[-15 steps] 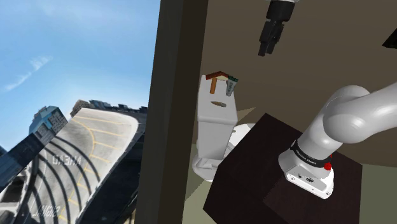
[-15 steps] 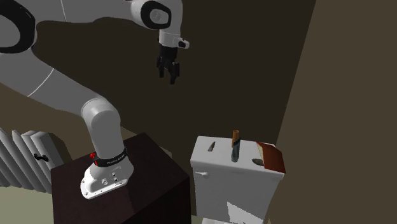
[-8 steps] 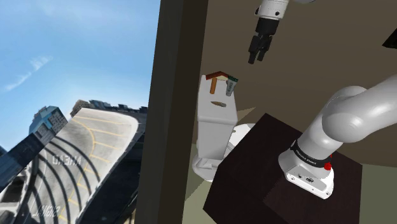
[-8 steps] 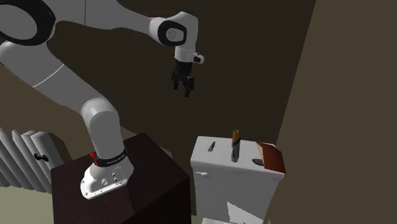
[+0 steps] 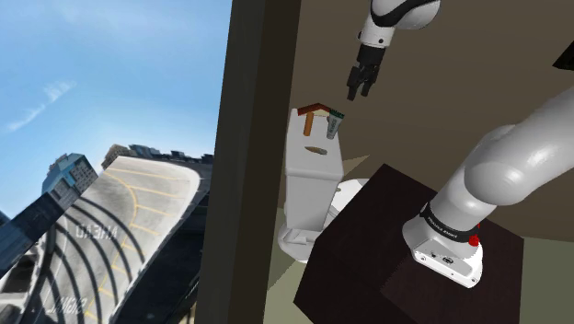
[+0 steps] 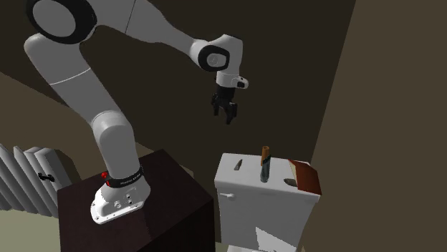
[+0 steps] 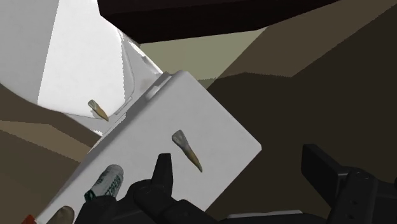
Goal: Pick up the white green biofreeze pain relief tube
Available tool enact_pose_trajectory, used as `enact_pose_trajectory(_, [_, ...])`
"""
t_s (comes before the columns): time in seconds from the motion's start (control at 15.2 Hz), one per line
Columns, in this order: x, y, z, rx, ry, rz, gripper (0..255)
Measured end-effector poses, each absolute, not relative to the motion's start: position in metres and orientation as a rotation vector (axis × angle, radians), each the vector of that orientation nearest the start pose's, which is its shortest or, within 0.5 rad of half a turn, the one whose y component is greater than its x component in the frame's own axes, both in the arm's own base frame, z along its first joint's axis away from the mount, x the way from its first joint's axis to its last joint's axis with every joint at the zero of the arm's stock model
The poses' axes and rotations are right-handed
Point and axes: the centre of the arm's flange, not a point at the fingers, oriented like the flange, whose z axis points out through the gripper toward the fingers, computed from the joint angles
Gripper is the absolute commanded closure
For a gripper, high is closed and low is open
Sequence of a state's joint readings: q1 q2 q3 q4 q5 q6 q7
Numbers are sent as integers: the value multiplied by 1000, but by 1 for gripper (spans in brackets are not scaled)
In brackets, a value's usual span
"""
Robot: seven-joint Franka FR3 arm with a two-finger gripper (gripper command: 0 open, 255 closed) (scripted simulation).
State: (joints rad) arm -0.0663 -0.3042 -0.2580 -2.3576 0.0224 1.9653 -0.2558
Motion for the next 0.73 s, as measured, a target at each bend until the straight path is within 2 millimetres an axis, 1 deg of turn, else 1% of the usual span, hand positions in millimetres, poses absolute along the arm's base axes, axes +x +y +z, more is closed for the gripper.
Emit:
enact_pose_trajectory(0.07, [425, -149, 425, -3020, 105, 100, 0])
enact_pose_trajectory(0.26, [438, -173, 403, -3027, 135, 92, 0])
enact_pose_trajectory(0.46, [451, -200, 372, -3033, 167, 86, 0])
enact_pose_trajectory(0.59, [465, -215, 357, -3037, 188, 81, 0])
enact_pose_trajectory(0.73, [474, -231, 344, -3041, 209, 77, 0])
